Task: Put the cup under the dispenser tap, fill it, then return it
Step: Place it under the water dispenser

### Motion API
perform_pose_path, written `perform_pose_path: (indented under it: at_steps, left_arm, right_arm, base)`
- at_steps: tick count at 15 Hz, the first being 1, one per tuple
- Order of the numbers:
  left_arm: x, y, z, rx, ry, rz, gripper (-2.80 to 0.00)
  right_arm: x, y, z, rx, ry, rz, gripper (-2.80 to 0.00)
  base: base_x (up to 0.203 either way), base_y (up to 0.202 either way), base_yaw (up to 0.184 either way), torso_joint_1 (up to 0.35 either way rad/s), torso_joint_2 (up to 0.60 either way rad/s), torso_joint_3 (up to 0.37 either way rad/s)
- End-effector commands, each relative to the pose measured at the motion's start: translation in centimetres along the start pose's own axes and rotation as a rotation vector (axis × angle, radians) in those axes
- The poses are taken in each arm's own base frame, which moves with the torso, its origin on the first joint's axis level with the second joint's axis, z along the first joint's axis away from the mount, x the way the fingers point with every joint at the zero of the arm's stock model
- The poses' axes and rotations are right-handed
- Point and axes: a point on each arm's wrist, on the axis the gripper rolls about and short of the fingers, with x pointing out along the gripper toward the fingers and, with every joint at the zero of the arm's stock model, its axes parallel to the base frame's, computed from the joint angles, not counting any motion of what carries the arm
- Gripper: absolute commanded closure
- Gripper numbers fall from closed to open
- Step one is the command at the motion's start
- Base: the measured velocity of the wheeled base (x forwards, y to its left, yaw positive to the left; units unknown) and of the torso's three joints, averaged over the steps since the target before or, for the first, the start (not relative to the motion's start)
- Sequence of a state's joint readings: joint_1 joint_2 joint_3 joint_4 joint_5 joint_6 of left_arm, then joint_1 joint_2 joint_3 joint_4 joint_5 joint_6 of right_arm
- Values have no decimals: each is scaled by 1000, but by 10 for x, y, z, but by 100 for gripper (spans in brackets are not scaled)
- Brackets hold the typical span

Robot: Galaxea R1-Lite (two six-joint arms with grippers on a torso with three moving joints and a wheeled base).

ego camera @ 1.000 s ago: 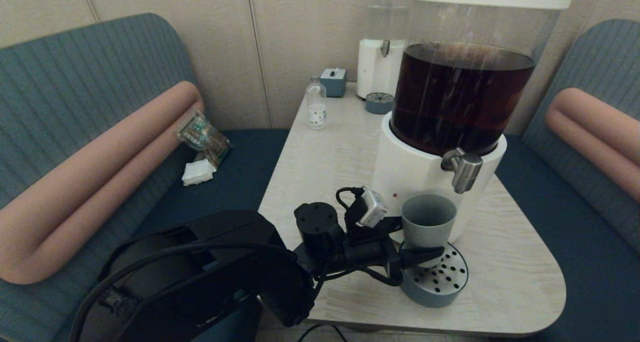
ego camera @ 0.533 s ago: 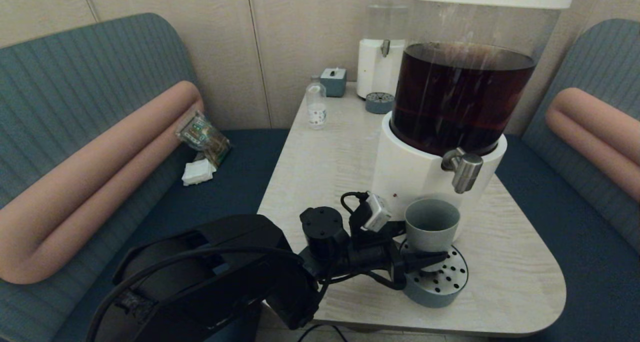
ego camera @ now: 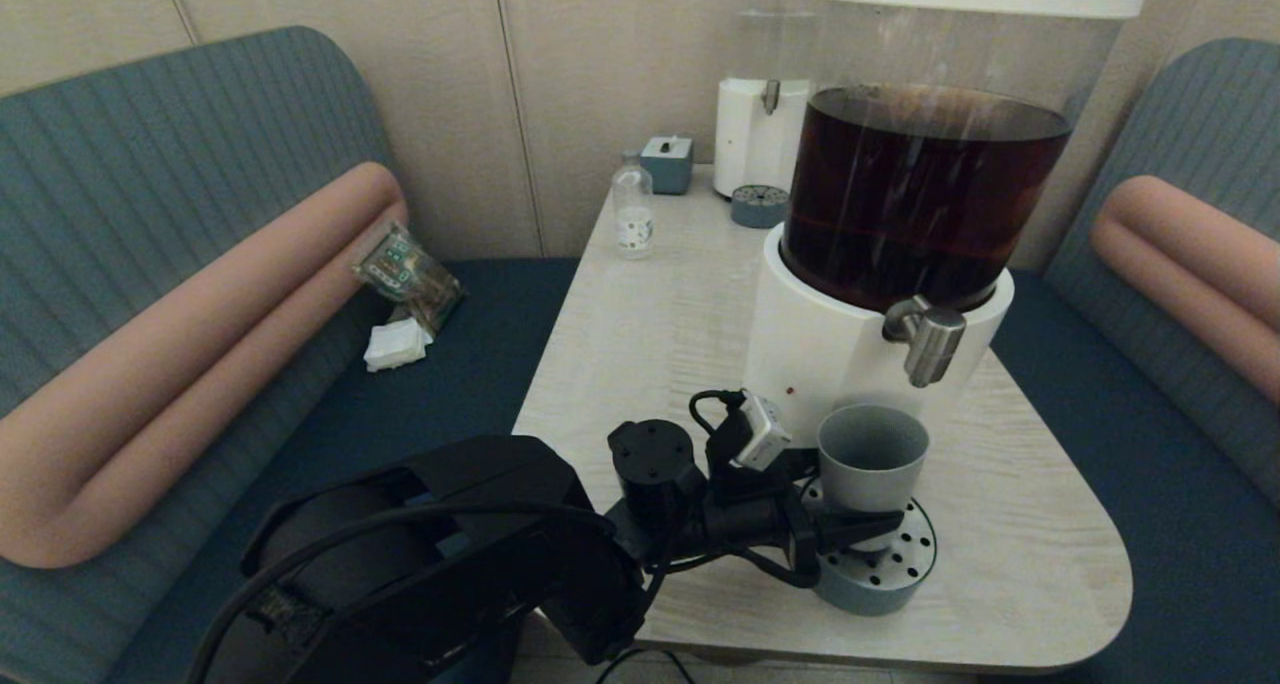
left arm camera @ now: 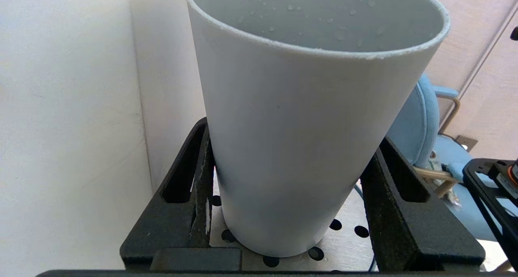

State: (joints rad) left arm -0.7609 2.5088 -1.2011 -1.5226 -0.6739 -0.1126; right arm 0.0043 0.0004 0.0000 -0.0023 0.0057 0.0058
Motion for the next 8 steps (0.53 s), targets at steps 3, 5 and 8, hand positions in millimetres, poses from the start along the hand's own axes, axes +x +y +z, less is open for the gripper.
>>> perform_pose_path:
  at_steps: [3,5,8]
  left_arm:
    - [0,-2,-1,-2,1,-7,0]
    - [1,-4,0,-2,-1,-5,0]
    - [4,-7,-1,-5,-1,-7,0]
  right_arm:
    - [0,0,0,0,-1,1,0]
    - [0,0,0,0,0,1,0]
    - [0,0,0,0,0,1,0]
  base:
    - [0,0,0,0,0,0]
    - [0,0,0,0,0,0]
    - [0,0,0,0,0,0]
